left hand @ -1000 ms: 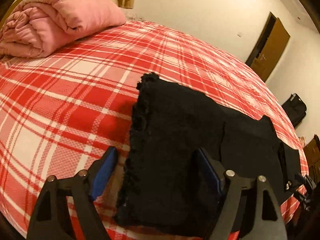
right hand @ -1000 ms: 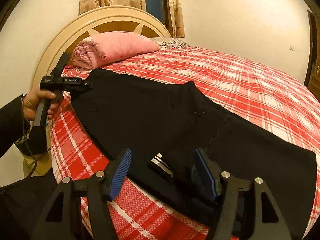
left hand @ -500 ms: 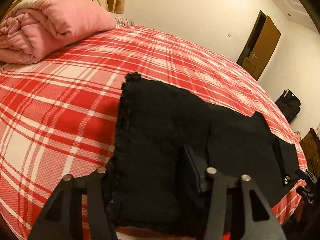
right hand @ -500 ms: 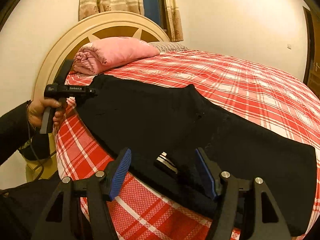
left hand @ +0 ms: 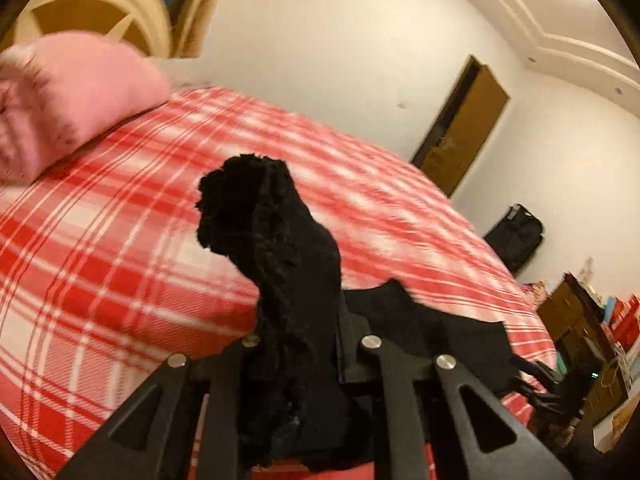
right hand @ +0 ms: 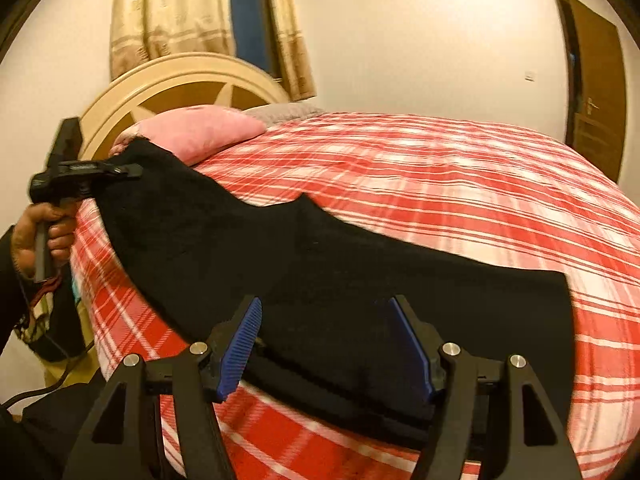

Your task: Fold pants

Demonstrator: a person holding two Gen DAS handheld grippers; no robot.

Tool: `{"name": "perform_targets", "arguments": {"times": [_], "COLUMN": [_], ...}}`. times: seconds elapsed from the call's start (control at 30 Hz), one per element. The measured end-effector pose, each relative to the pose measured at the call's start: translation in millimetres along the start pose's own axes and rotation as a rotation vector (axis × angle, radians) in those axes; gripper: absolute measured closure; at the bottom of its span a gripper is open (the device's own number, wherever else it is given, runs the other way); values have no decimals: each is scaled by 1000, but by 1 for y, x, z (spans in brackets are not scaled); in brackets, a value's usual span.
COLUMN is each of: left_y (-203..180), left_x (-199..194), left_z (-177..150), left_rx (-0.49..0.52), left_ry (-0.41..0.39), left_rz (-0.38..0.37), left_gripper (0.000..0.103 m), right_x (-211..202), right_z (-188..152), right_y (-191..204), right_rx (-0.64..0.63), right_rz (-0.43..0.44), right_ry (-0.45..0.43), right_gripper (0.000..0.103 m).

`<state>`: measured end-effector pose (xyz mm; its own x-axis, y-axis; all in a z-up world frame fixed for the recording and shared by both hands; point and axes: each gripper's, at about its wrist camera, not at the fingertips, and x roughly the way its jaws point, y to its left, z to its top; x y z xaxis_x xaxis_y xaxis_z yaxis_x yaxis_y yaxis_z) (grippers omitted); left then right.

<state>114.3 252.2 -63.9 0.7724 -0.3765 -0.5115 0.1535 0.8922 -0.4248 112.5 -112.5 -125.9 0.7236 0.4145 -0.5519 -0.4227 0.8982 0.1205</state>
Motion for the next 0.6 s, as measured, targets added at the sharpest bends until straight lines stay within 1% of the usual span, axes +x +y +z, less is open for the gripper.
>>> {"name": "perform_targets", "arguments": {"times": [0.17, 0.33, 0.4, 0.5, 0.57, 0.6], "left_y": [-60, -126, -152, -191, -213, -226], "left_x": [4, 24, 33, 57, 67, 78], "left_z": [9, 15, 13, 7, -1, -7], "left_rx": [64, 135, 184, 237, 276, 299], "left_ry": [6, 43, 58, 109, 136, 167], "left_rz": [-99, -191, -211, -241, -238, -238], "left_gripper": [87, 87, 87, 87, 87, 87], "right_x": [-22, -45, -52, -62, -66, -68], "right_z": [2, -1, -3, -9, -15, -17], "right_y": [-27, -59, -73, -94, -108, -113], "right_rx": [20, 36, 45, 80, 117, 127], "right_rz": [-59, -124, -150, -185, -201, -209], "right_ry": [-19, -25, -25, -32, -29, -27], "right_gripper": [36, 36, 36, 36, 36, 36]}}
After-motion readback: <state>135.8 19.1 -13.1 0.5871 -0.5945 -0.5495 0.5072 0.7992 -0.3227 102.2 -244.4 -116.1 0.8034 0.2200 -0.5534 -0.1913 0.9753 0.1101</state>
